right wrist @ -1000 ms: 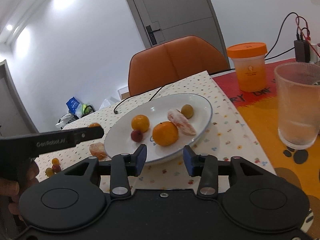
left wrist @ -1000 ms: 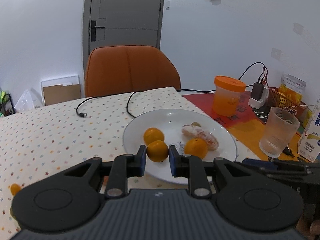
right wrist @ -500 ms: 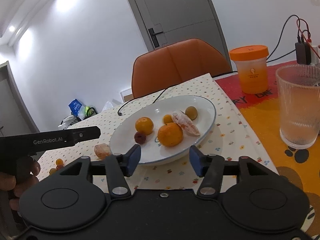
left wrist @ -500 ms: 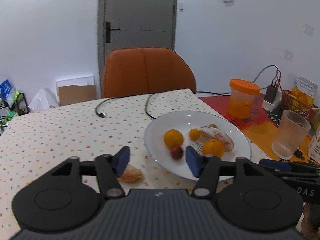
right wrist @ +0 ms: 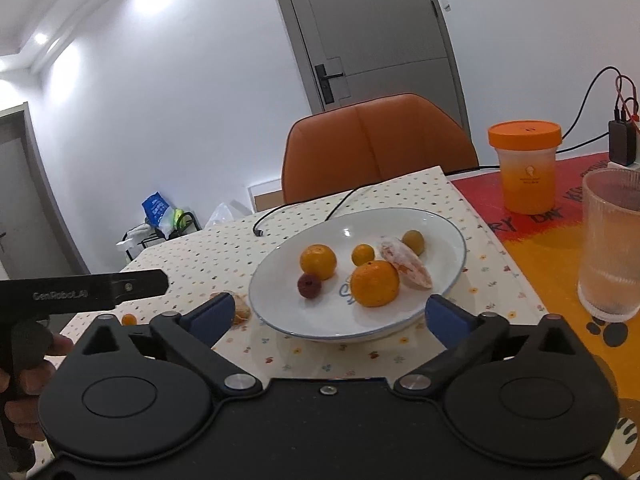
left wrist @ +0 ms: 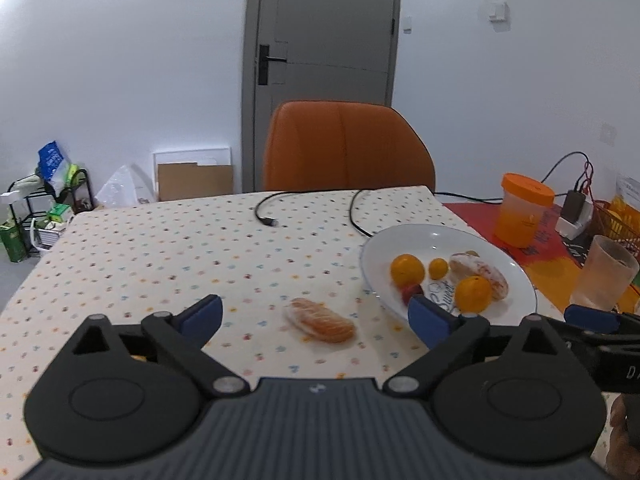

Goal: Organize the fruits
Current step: 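Move both open tools back toward the remaining fruit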

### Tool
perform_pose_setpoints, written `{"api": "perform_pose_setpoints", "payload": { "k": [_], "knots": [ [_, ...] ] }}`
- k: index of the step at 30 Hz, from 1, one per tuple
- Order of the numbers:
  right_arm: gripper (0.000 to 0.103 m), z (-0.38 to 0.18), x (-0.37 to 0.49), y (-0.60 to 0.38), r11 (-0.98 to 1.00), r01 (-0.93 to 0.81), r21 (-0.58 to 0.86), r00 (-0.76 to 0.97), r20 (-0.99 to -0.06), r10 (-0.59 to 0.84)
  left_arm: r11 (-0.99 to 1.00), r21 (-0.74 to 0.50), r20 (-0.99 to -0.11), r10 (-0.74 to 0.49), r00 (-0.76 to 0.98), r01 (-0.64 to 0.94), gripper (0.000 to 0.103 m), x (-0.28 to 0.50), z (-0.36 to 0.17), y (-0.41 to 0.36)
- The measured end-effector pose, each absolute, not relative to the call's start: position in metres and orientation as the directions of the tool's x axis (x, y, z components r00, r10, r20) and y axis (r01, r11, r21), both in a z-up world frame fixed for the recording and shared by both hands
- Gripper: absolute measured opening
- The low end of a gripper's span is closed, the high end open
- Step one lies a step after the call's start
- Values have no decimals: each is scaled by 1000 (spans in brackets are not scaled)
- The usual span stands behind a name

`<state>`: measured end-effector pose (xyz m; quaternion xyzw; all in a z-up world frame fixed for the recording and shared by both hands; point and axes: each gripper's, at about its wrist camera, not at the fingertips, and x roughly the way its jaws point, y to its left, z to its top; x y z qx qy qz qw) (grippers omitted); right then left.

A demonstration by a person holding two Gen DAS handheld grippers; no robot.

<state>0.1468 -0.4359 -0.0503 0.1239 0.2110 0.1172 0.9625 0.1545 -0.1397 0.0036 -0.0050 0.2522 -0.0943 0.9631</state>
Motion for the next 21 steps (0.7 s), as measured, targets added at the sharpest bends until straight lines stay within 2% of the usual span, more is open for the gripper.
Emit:
{"api": "perform_pose_setpoints", "payload": {
  "k": [21],
  "knots": [
    [103, -42, 151, -404, 923, -283, 262, 844, -390, 369, 996, -92, -504, -57, 862, 12, 99, 124, -2, -82]
  ]
}}
